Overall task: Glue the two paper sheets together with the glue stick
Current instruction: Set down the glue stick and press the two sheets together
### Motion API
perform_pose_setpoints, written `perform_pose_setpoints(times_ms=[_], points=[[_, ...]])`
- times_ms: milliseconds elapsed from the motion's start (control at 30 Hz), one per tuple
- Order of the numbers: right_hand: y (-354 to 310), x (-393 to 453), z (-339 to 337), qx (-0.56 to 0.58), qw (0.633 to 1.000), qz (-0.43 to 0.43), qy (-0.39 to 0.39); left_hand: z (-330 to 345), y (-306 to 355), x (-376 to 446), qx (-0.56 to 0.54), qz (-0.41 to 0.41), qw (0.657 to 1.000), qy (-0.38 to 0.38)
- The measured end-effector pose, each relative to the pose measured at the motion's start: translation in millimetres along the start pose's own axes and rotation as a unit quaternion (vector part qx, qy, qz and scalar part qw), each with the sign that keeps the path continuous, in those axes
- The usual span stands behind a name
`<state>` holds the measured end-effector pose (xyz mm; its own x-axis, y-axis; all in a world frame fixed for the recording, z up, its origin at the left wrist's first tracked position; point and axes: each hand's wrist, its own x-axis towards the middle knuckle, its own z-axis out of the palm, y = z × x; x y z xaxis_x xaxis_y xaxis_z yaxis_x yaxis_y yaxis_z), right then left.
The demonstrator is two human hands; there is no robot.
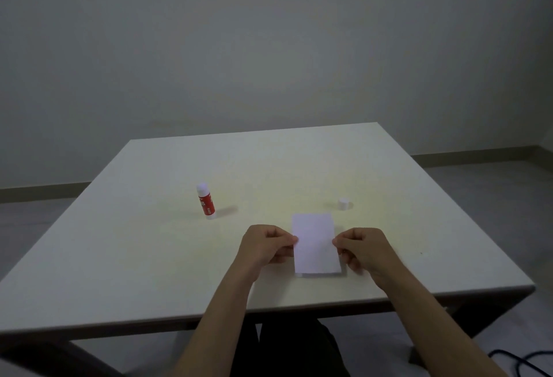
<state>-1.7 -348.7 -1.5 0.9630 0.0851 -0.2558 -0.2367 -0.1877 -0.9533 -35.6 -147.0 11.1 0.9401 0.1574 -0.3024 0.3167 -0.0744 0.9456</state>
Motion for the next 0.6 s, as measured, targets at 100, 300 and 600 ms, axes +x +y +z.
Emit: perform_pose_setpoints(times_ms=[100, 300, 600], points=[[3.3, 3.3, 2.2, -0.024, 1.000, -0.010, 0.006, 0.2, -2.9, 1.2, 0.034, 0.007, 0.999, 0.013], [6.8, 6.5, 3.9, -0.053, 0.998, -0.026, 0.008, 0.5, -3.5, 5.4, 0.073, 0.009, 0.997, 0.025], [6.3, 5.8, 3.2, -0.089, 0.995, -0.033, 0.011, 1.4, -4.7, 9.3, 0.113, 0.019, 0.993, 0.024]])
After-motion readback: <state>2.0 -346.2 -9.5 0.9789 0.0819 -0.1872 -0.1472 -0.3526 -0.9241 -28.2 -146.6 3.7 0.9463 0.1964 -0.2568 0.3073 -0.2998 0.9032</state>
